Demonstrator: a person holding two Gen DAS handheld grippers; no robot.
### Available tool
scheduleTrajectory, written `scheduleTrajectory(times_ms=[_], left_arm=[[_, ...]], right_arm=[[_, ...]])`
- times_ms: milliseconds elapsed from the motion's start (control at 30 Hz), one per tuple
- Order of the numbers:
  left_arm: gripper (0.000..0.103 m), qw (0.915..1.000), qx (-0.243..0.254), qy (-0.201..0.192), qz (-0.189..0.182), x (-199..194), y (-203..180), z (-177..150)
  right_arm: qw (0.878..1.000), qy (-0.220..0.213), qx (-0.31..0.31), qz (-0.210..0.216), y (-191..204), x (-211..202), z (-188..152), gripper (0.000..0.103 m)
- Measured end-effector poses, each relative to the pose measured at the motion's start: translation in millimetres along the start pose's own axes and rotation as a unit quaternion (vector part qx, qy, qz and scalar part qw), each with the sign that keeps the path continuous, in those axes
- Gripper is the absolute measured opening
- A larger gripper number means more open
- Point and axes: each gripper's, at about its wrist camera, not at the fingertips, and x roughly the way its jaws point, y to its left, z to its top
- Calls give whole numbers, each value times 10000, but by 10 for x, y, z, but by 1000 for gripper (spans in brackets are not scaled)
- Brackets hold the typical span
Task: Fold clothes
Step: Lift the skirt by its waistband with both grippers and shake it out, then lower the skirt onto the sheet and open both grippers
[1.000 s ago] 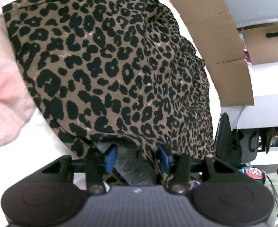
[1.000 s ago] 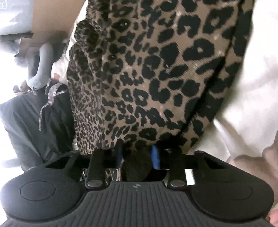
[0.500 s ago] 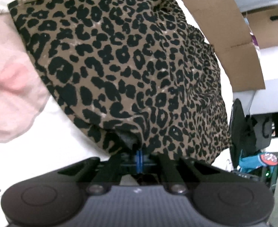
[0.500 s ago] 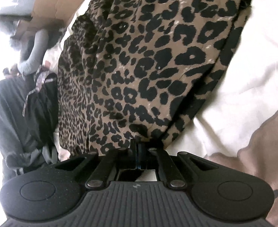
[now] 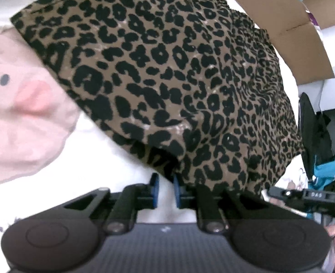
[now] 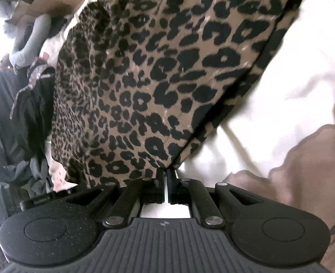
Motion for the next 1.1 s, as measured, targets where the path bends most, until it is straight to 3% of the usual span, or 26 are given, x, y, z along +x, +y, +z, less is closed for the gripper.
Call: scheduleTrajectory(times_ms=[67,167,600,1033,1100], left_arm=[[38,9999,74,-82,81,-89,-2,27],[48,9991,90,-337,257,-226,68,45],[52,9907,-113,-868,1046,-512,384,324],[58,9794,-349,-1401,1413,-738,599,519],[58,9778,-353,-1465,1454,-748,636,567]], right_arm=[[9995,-169,-252,-77,56,-127,6,7],[9977,-543,-377,-148,52,-329,24,38],[9881,-1356,-188,-701,-216,-589,190,39],[9716,-2136,-201,-994,-373,-847,486,40],[9691,-2214,-183,-1069,-400,-852,541,46]])
